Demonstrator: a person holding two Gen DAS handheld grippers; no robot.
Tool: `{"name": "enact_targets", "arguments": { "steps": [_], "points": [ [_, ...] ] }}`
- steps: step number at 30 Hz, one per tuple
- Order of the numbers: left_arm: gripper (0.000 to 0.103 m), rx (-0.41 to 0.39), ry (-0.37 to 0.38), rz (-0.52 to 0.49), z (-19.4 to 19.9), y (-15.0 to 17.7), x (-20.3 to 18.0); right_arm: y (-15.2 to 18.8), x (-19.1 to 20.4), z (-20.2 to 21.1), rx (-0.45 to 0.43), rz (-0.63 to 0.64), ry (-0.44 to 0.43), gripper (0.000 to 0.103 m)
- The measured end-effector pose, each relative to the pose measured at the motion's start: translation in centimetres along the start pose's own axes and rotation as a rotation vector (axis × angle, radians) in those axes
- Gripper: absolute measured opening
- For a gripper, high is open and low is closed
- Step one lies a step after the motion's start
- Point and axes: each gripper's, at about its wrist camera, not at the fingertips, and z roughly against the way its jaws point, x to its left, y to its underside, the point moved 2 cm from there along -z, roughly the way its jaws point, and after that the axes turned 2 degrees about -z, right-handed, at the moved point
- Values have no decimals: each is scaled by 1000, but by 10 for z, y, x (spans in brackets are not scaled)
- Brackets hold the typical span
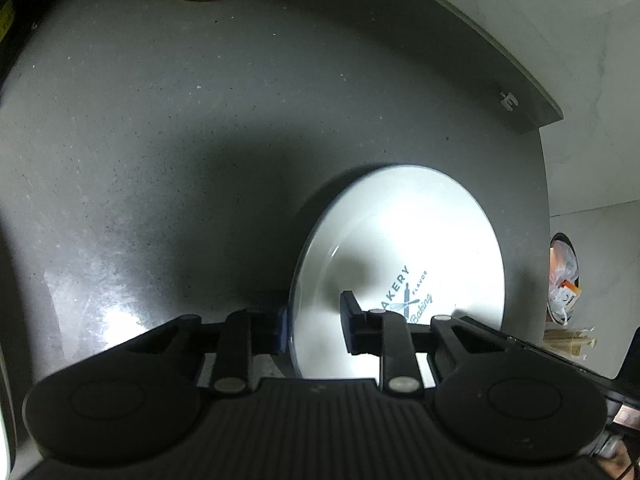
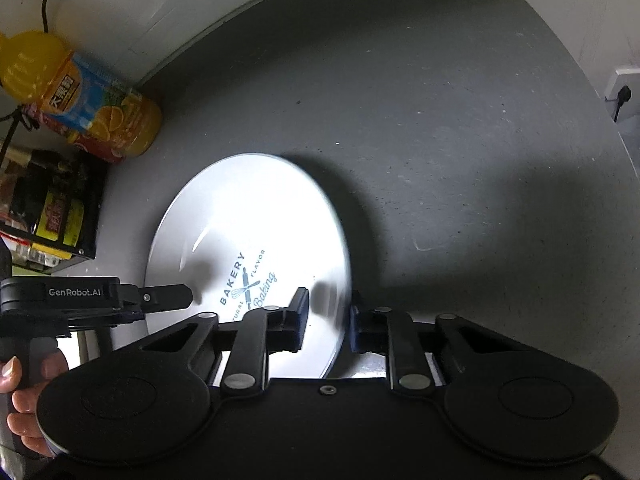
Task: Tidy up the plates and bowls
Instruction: 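Close both grippers on the rim of the 'BAKERY' plate, then carry the 'BAKERY' plate and lower it onto the 'Sweet' plate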
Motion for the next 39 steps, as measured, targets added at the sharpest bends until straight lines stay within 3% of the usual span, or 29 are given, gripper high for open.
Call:
{"name": "enact_targets", "arguments": {
  "steps": [1,11,18,39],
  "points": [
    [24,-1,2,1,0,0,0,0,-3,0,-1,-9,-4,13],
    [19,-21,41,-20,7,3,5,1,-9,11,-53,-46,-61,11],
    [7,-80,58,-31,24,3,9,-2,-2,25,-92,-22,-74,11],
    [6,-181,127,-94,96,3,5,10,42,82,-223,33,-81,11]
  ]
}}
